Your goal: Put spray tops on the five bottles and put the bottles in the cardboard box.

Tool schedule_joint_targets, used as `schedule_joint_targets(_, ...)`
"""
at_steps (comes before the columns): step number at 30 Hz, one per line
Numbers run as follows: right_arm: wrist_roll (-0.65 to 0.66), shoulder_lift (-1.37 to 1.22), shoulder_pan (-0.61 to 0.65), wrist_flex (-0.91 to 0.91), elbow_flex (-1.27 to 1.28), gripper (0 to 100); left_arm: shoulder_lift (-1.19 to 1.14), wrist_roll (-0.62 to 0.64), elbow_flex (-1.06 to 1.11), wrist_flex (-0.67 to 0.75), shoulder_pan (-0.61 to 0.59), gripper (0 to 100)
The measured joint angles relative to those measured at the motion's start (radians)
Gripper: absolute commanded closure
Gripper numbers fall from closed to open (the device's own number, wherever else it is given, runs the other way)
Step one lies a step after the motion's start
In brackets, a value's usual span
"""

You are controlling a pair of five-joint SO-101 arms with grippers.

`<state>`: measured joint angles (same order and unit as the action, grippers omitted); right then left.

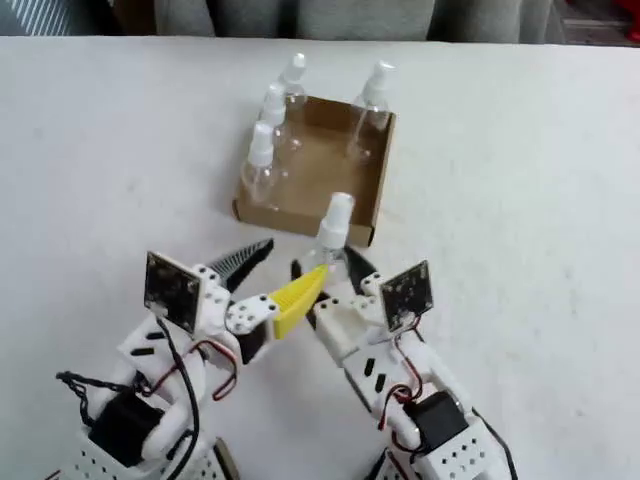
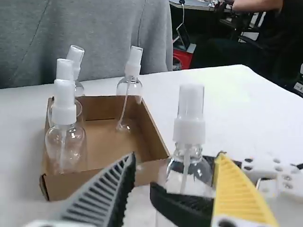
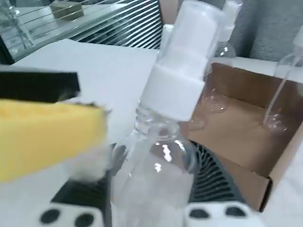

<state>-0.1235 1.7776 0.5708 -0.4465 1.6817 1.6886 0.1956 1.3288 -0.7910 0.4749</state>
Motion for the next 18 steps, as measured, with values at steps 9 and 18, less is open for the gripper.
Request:
schedule_joint_targets(9,0.000,0.000,-0.170,0.166,0.000,98.3,0.002,0.000,-0.002,-0.057,-0.032,99)
schedule_joint_targets(18,0.023,0.000,-0.298,0.402,-0.012,98.3,0.005,0.000,0.055,-0.061,-0.226,98)
